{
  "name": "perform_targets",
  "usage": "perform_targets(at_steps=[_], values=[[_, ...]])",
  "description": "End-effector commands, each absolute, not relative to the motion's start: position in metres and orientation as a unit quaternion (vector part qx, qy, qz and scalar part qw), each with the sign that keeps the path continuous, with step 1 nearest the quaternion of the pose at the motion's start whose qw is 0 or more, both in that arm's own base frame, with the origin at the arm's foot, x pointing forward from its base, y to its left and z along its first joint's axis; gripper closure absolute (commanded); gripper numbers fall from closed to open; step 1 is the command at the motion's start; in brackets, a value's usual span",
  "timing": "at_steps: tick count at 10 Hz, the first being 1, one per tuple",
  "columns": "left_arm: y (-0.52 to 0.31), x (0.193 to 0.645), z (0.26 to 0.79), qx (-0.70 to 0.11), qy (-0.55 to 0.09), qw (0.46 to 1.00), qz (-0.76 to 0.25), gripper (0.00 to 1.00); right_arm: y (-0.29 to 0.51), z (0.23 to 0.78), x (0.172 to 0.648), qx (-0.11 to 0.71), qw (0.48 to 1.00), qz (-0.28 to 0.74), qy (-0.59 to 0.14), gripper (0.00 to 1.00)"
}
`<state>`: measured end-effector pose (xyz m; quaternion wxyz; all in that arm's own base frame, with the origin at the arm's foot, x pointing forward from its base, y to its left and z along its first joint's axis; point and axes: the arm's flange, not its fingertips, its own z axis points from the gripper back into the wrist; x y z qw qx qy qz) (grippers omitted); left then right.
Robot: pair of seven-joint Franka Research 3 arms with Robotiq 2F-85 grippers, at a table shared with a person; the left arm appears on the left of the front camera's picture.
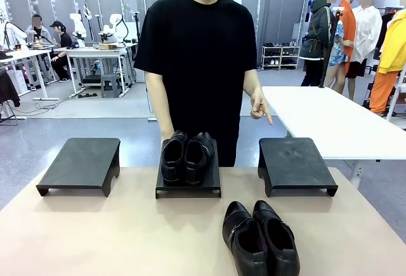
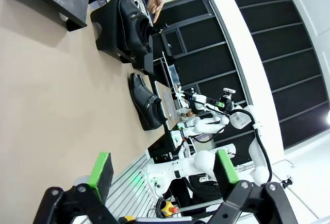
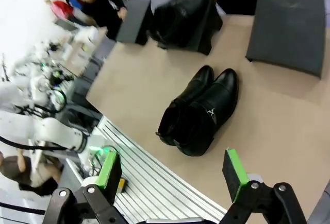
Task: Place the shoes on the stand as instructed by the person.
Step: Pick up another pair of Shoes and place it on the Shoes Stand indicated by the person.
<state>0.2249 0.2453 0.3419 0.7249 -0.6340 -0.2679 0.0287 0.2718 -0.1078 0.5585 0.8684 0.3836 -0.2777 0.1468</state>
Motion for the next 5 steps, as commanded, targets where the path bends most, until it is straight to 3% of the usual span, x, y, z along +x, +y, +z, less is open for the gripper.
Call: perform_targets(at_steps=[1, 5], values=[[0.244, 0.221, 0.343, -0.637, -0.27, 0.722, 0.024, 0.0, -0.052, 0.558, 0.29, 0.337, 0.9, 0.172, -0.216, 0.0], [0.244, 0.221, 0.343, -0.637, -0.27, 0.722, 0.024, 0.0, 0.053, 0.539, 0.303, 0.258, 0.93, 0.222, -0.139, 0.0]])
